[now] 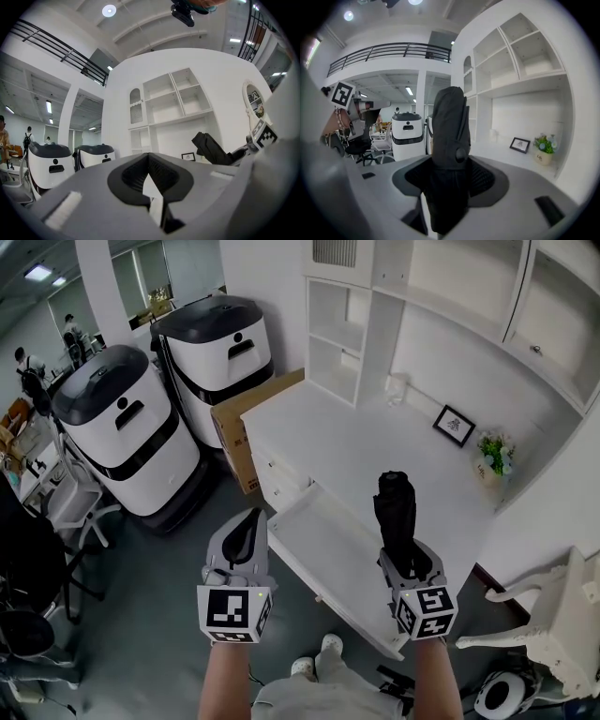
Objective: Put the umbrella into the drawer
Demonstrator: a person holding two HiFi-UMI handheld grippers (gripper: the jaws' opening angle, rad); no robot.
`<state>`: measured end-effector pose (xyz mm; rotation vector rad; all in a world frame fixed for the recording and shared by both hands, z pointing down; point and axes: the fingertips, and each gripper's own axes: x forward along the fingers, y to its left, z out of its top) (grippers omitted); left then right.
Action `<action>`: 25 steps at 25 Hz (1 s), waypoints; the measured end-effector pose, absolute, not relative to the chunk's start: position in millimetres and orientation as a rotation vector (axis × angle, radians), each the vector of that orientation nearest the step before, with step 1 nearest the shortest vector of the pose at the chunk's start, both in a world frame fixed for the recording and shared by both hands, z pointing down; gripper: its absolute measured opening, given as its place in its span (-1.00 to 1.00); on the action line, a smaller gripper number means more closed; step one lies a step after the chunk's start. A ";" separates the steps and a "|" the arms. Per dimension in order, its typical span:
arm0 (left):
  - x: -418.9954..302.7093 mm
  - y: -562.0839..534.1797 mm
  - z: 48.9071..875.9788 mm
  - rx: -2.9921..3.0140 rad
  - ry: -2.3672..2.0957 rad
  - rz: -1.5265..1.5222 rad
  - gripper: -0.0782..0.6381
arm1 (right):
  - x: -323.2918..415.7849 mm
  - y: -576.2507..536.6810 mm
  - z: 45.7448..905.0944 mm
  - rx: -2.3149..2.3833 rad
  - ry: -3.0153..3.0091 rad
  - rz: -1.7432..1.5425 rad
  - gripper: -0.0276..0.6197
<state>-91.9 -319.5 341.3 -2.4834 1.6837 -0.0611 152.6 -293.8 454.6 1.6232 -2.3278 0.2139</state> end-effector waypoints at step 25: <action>-86.9 -350.3 397.4 -2.537 1.783 -0.201 -0.76 | 128.2 -318.2 628.9 1.178 -2.163 0.617 -0.19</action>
